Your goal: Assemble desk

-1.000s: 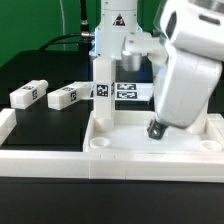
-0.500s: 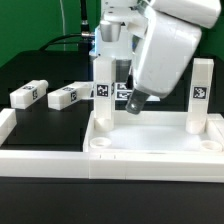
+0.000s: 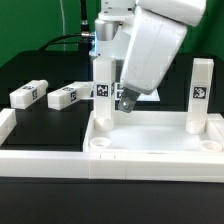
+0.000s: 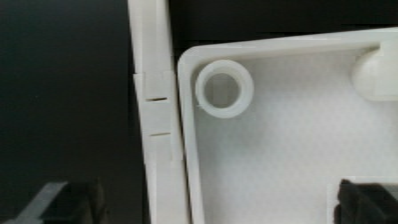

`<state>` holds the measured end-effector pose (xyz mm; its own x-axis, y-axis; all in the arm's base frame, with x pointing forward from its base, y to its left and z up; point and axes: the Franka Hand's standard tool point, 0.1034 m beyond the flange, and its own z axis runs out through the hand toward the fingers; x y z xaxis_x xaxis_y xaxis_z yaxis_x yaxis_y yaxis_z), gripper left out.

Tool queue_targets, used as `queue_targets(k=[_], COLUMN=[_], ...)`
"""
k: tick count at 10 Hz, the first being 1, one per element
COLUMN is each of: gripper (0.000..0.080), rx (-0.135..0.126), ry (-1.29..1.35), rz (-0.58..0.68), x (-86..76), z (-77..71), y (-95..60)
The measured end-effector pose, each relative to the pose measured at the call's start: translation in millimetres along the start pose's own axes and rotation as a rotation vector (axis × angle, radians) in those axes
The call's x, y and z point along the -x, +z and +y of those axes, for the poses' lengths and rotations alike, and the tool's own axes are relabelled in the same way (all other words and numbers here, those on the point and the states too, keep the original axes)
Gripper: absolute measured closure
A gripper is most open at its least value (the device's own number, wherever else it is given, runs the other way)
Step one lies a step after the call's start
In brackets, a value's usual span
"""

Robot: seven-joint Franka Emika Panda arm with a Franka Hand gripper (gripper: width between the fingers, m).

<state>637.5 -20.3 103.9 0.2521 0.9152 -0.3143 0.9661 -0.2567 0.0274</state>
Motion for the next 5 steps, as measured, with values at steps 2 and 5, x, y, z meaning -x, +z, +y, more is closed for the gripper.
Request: queue_targets(k=[2,5], gripper=[0.0151,0.0151], rx=[-0.097,-0.146], ry=[0.227,0.481], rz=[-0.078,-0.165], x=[14.5,16.9], z=[-2.2,-1.9], y=[-0.5,-3.4])
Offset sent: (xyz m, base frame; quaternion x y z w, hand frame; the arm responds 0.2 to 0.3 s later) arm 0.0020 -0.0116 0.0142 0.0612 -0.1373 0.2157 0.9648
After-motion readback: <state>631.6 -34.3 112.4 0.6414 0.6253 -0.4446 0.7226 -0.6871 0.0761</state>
